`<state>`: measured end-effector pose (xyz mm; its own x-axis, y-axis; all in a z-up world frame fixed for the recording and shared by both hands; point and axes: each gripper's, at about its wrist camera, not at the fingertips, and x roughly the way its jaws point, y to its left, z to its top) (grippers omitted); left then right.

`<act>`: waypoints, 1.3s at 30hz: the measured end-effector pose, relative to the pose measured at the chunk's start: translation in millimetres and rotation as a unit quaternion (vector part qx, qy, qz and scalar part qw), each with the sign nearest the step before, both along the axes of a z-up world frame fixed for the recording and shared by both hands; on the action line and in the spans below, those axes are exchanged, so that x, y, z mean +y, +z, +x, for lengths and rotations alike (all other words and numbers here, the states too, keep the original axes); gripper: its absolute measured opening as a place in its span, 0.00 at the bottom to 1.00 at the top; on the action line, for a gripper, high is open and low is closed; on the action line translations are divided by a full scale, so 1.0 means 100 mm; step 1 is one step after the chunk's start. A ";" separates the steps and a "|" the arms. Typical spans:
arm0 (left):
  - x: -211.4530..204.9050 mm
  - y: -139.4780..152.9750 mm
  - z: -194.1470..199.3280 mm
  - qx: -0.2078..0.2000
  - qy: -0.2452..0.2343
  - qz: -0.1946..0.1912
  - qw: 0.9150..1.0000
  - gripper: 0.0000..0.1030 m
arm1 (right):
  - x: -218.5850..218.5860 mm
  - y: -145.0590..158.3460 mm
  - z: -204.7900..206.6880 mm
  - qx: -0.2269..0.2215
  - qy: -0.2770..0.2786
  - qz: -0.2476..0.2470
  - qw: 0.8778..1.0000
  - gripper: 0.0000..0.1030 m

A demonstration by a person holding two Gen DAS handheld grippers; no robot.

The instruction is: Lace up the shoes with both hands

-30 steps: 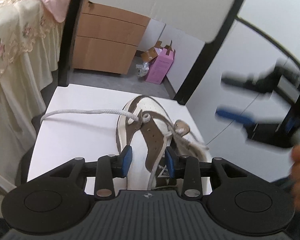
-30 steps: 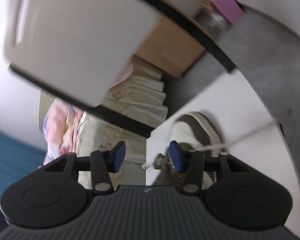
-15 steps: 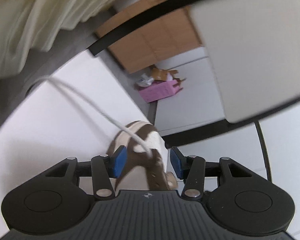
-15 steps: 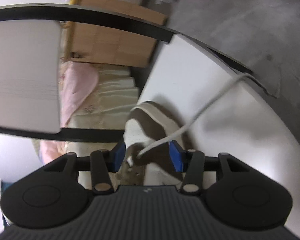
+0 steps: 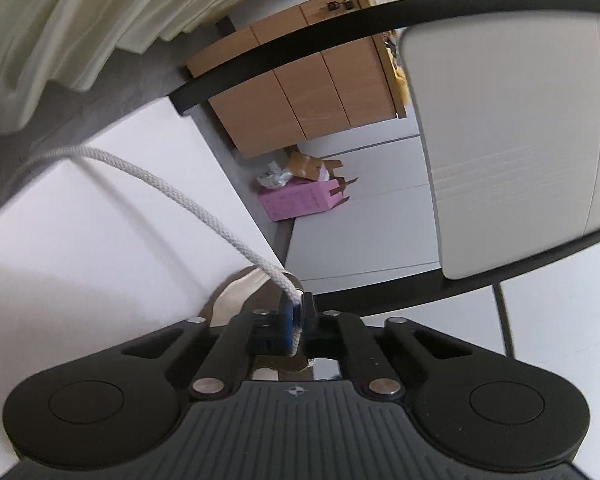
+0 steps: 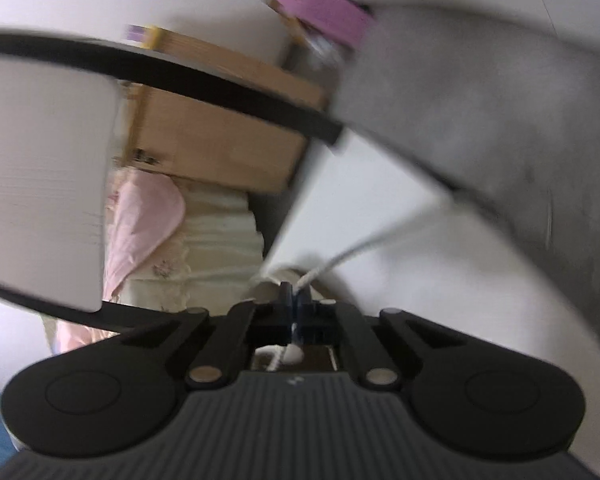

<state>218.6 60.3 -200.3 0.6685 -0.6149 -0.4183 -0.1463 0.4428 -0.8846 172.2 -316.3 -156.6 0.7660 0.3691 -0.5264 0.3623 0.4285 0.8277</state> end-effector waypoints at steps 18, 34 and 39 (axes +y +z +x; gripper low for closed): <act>0.07 0.01 0.02 0.035 0.008 0.116 0.993 0.02 | -0.03 -0.05 -0.13 0.017 -0.024 -0.053 0.998 0.02; -0.39 0.69 -0.49 -0.114 -0.093 0.330 0.932 0.42 | 0.20 0.26 -0.08 -0.081 0.065 -0.154 0.983 0.03; -0.71 0.80 -0.75 -0.187 -0.139 0.383 0.894 0.42 | 0.37 0.38 -0.10 -0.128 0.109 -0.181 0.969 0.03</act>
